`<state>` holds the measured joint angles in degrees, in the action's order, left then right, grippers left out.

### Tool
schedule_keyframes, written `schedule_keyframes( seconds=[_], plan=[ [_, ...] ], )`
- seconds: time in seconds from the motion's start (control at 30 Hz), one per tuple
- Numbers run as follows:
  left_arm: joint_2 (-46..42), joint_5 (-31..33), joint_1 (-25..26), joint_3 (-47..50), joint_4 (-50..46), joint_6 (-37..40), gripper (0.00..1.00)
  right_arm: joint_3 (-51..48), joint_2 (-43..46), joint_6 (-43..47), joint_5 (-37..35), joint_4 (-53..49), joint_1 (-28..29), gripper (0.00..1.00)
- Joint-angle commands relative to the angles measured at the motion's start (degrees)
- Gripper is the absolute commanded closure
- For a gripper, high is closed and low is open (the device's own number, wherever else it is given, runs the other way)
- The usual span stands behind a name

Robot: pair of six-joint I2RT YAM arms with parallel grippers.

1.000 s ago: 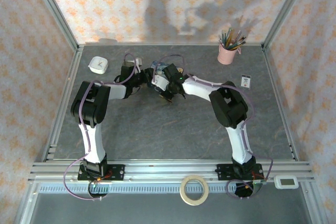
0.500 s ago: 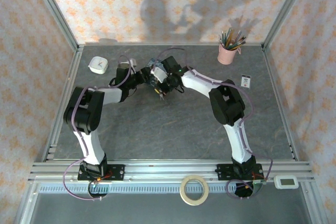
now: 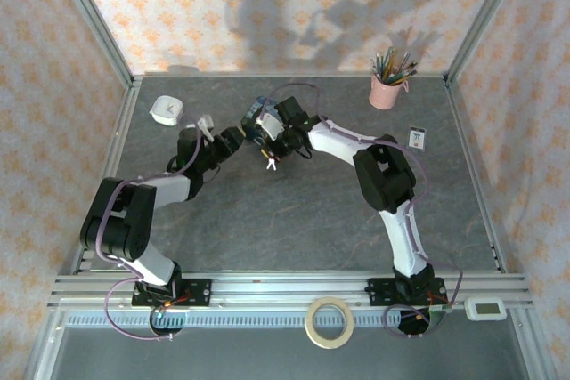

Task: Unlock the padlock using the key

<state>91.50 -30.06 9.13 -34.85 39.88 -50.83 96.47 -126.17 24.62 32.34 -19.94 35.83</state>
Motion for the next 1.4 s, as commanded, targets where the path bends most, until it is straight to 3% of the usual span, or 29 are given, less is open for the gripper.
schedule_keyframes(
  seconds=[0.0,0.1,0.43,0.5,0.7,0.77,0.83,0.93,1.07,1.2,1.27,1.37],
  plan=[
    [2.89,1.15,2.98,1.44,12.66,-9.19,0.54,-0.58,-0.52,-1.64,2.95,1.40,0.42,1.00],
    [7.00,2.92,4.80,1.01,18.29,-12.64,0.62,-0.74,-0.65,-1.75,3.26,1.50,0.39,1.00],
    [17.18,4.40,6.39,-2.58,25.55,-16.11,0.63,-1.19,-0.29,-2.28,4.72,2.46,0.42,1.00],
    [17.48,5.38,6.37,-2.92,25.60,-15.67,0.67,-1.22,-0.28,-2.15,5.01,2.48,0.38,1.00],
    [20.98,6.64,6.43,-5.07,25.80,-14.00,0.89,-2.39,0.91,-2.02,6.24,3.22,0.38,1.00],
    [21.65,6.75,6.39,-5.71,25.69,-13.47,1.00,-3.55,1.82,-2.27,6.15,4.20,0.45,1.00],
    [21.98,6.73,6.30,-5.68,26.03,-13.43,1.00,-3.85,2.86,-3.55,5.98,4.39,0.38,0.86],
    [21.81,6.82,6.32,-5.10,26.02,-13.24,1.00,-3.96,5.26,-6.63,6.48,2.53,0.38,0.51],
    [21.52,6.75,6.29,-3.78,27.11,-13.83,1.00,-8.87,11.57,-13.00,5.86,3.87,0.04,0.45],
    [21.48,7.03,6.43,-2.63,28.76,-14.61,1.00,-15.60,18.19,-25.81,2.06,9.88,-1.79,0.44],
    [21.61,7.20,6.43,-2.41,28.92,-14.66,1.00,-18.46,20.62,-32.29,2.37,13.18,-3.26,0.36],
    [21.96,6.92,6.39,-2.62,29.00,-14.74,1.00,-20.94,22.43,-36.27,2.47,16.72,-3.81,0.34]
  ],
)
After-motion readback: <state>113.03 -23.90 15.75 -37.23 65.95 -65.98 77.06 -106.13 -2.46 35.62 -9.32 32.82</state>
